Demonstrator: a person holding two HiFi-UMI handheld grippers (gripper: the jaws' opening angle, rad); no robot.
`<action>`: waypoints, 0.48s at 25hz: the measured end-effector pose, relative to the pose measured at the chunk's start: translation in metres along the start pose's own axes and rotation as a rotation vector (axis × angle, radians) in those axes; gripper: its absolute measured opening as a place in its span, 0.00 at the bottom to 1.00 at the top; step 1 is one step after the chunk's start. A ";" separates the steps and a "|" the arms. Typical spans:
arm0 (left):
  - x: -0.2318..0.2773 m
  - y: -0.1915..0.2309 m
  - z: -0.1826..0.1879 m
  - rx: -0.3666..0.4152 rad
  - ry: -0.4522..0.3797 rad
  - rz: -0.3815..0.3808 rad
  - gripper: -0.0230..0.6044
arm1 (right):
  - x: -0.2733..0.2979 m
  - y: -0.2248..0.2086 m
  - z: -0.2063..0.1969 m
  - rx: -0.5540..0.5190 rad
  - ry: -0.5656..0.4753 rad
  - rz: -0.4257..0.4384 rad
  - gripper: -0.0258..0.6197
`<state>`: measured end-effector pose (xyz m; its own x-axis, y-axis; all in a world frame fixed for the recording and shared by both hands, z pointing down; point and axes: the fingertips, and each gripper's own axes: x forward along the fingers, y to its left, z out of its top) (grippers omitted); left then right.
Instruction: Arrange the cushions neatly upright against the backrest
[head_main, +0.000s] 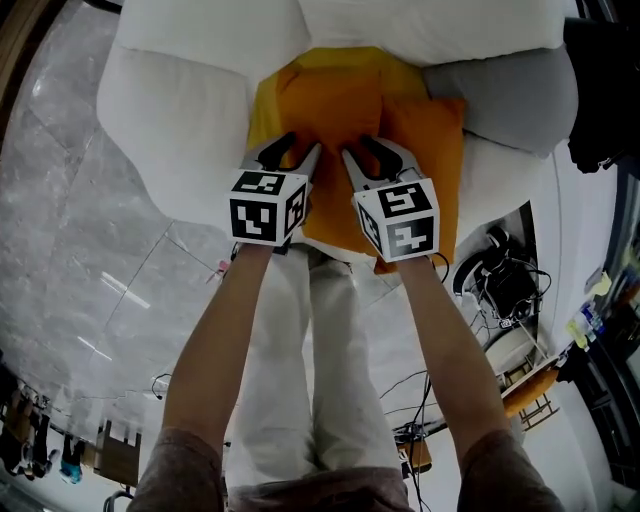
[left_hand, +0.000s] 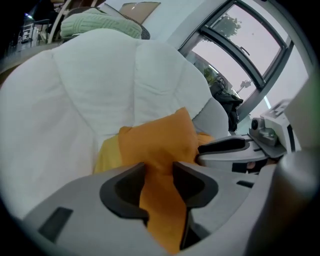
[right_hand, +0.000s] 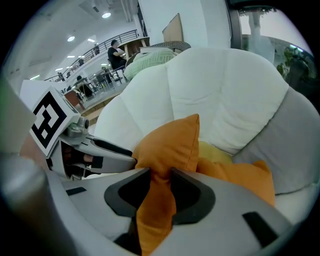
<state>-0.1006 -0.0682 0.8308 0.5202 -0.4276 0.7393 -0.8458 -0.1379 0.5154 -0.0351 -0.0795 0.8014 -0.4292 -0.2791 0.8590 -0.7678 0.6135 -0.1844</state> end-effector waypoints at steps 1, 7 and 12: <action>0.002 0.000 0.001 0.000 0.004 -0.005 0.32 | 0.001 -0.002 0.000 0.010 -0.006 -0.002 0.23; 0.004 -0.006 0.000 0.006 0.023 -0.023 0.14 | 0.000 -0.004 -0.003 0.007 -0.007 0.015 0.11; 0.001 -0.007 -0.001 0.002 0.044 -0.006 0.07 | -0.001 -0.001 -0.005 0.033 0.014 0.044 0.08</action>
<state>-0.0936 -0.0667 0.8283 0.5302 -0.3874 0.7543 -0.8427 -0.1421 0.5193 -0.0318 -0.0761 0.8028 -0.4564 -0.2424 0.8561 -0.7640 0.5999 -0.2375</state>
